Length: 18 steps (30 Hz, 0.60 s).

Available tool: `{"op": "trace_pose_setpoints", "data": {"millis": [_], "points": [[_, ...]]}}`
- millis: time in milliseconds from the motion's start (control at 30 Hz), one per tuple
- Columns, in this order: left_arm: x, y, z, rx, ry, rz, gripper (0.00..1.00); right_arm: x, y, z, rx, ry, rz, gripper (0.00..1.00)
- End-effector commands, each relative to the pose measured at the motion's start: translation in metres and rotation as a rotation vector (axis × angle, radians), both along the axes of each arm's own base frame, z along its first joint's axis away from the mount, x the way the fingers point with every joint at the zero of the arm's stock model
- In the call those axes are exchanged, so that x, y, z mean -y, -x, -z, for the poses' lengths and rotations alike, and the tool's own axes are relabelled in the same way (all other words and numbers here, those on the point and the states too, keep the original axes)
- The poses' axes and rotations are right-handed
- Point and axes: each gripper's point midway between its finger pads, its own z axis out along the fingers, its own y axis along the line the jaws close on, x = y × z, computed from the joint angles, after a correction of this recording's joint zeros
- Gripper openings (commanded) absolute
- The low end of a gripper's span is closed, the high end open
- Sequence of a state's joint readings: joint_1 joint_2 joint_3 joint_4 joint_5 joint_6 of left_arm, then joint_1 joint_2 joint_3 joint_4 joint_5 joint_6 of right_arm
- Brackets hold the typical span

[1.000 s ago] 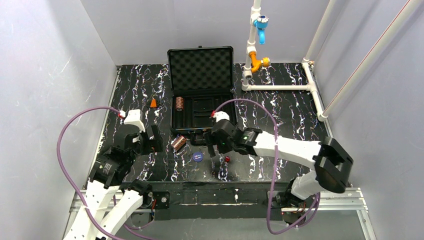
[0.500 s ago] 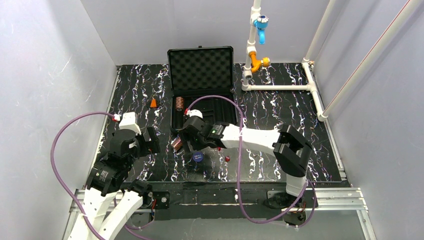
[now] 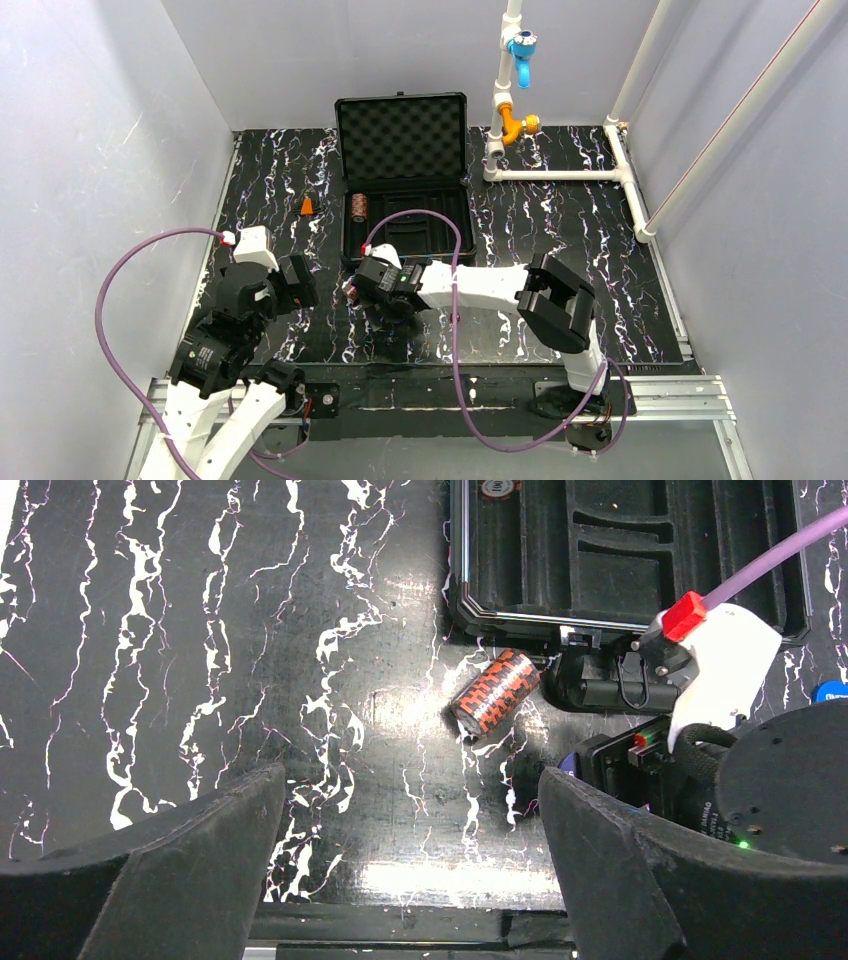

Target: Pack up texas hold em set

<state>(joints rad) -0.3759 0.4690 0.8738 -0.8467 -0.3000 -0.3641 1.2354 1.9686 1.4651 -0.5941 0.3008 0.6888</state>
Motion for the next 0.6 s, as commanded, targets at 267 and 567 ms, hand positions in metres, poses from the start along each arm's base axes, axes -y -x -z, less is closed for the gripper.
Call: {"op": "trace_pose_setpoints", "data": {"millis": [267,567], "points": [[-0.006,0.003,0.006,-0.018,-0.016,-0.025,0.98,-0.001,-0.010,0.003,0.038,0.039,0.057,0.76],[-0.006,0.003,0.006,-0.017,-0.015,-0.026,0.98,-0.004,-0.013,0.009,0.044,0.058,0.047,0.72]]}}
